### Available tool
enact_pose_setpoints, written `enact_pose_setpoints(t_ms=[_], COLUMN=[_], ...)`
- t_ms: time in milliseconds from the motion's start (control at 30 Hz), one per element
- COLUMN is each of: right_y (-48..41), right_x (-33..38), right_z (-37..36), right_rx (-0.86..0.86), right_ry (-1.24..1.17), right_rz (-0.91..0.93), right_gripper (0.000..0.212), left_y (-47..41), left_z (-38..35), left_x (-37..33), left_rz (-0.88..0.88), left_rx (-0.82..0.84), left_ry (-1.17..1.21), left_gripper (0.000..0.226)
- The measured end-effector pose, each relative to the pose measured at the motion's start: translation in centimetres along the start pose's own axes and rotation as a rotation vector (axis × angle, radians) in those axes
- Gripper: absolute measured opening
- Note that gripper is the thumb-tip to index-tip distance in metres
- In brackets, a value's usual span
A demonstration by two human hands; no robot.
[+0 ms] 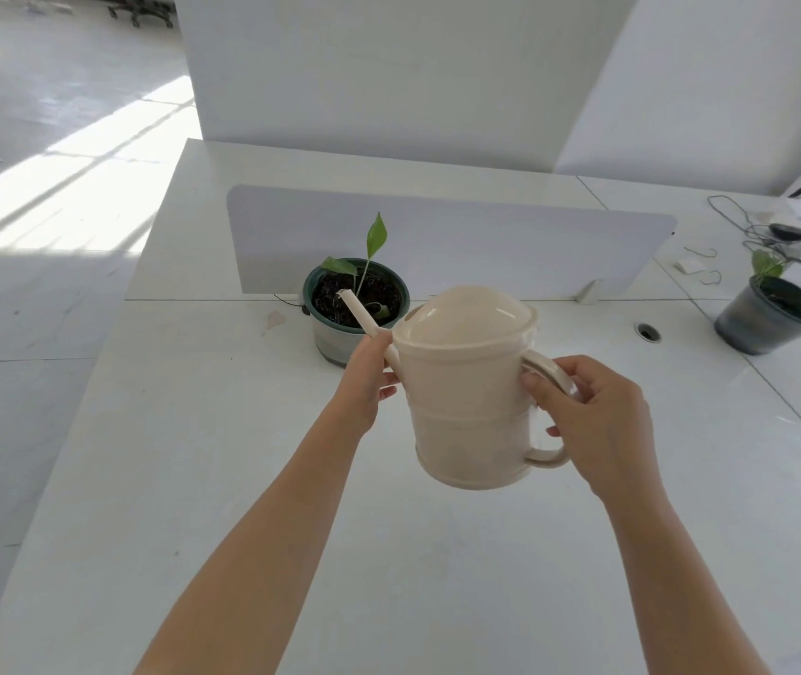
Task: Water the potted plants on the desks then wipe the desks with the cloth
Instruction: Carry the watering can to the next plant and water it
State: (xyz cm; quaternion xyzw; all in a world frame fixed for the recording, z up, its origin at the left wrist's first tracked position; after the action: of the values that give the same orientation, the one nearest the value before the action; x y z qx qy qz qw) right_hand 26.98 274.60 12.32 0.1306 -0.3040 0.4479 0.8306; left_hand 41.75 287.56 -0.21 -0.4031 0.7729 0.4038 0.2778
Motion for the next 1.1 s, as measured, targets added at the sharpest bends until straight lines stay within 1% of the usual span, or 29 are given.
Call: enact_pose_setpoints(t_ms=[100, 200, 333, 367, 500, 600, 733, 833, 967, 1033, 1100], right_y=[-0.4, -0.7, -1.2, -1.4, -1.8, -1.7, -1.1, -0.4, 0.8, 1.4, 2.2], right_x=[-0.4, -1.0, -1.3, -1.3, -1.2, -1.3, -2.0, -2.3, -3.0, -3.6, -4.4], right_z=[0.4, 0.6, 0.7, 0.7, 0.6, 0.4, 0.2, -0.3, -1.2, -1.6, -2.1], right_rx=[-0.011, -0.035, -0.063, -0.072, -0.086, -0.078, -0.046, -0.003, 0.063, 0.096, 0.137], right_ry=[0.009, 0.010, 0.009, 0.006, -0.002, -0.010, -0.034, -0.071, -0.101, -0.130, -0.152], right_rz=[-0.010, -0.013, -0.005, -0.002, 0.008, 0.013, 0.004, 0.002, 0.014, 0.020, 0.016], right_gripper=[0.020, 0.019, 0.017, 0.017, 0.020, 0.020, 0.019, 0.019, 0.017, 0.014, 0.016], left_y=[-0.3, -0.6, -1.4, -1.6, -2.3, -2.0, -0.9, -0.3, 1.0, 2.1, 3.3], left_z=[-0.5, -1.3, -2.8, -3.2, -3.8, -3.7, -2.6, -1.0, 1.1, 2.2, 3.4], left_x=[0.6, 1.0, 0.3, 0.0, -0.9, -1.0, -0.2, 0.5, 0.9, 1.2, 1.6], left_rz=[0.014, 0.023, 0.016, 0.011, -0.001, 0.002, 0.013, 0.005, -0.021, -0.029, -0.034], left_rx=[0.025, 0.052, 0.076, 0.082, 0.104, 0.124, 0.118, 0.076, -0.021, -0.067, -0.108], left_ry=[0.003, 0.002, -0.005, -0.014, -0.031, -0.039, -0.035, -0.026, -0.009, -0.011, -0.012], left_gripper=[0.021, 0.038, 0.045, 0.044, 0.028, 0.030, 0.039, 0.037, 0.018, 0.015, 0.015])
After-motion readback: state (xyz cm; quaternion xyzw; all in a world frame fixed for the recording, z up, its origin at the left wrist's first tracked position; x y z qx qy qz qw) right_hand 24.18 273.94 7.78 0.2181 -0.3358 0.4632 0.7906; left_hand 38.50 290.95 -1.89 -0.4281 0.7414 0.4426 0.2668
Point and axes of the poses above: each hand's wrist, its own y-axis away from the middle knuckle, its own z-axis out of the back of the hand, x = y × z, the point moved 2 cm from there along -y, towards the middle knuckle, and after that the axes turned 14 degrees about y, right-handed, at the moved point
